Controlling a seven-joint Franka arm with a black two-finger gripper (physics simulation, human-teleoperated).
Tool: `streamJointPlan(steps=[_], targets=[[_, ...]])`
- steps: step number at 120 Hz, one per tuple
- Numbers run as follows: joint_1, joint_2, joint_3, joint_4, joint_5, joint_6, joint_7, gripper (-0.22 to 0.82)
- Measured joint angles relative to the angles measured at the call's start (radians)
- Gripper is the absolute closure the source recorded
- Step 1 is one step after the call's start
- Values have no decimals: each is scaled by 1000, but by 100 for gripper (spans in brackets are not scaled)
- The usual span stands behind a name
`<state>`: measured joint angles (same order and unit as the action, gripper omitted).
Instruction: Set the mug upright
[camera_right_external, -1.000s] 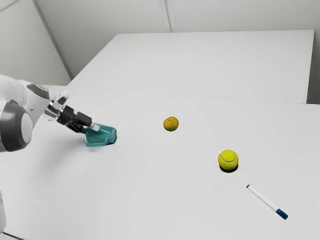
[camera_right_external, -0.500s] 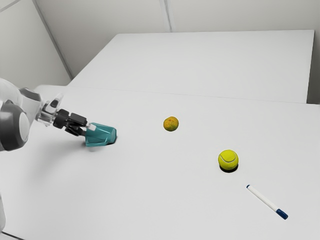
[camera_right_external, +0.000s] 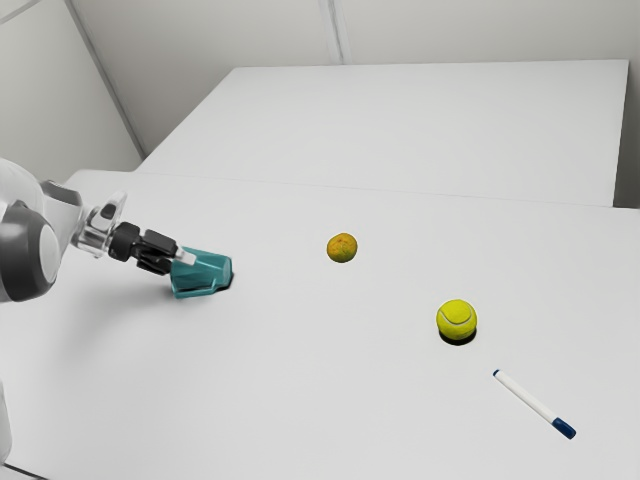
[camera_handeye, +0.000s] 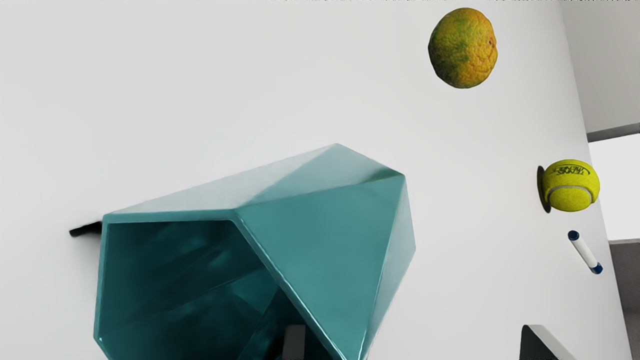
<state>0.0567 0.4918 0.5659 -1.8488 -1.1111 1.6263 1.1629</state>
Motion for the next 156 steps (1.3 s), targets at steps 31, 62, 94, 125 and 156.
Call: streamJointPlan(steps=[31, 62, 94, 125, 156], targets=[[0, 0, 0, 0, -11, -5, 7, 39], [0, -1, 0, -1, -16, -6, 12, 67], [-30, -70, -2, 0, -1, 25, 15, 75], [-155, -255, -12, -44, 182, 109, -20, 76], [-270, -383, -120, -107, 595, 266, -111, 76]])
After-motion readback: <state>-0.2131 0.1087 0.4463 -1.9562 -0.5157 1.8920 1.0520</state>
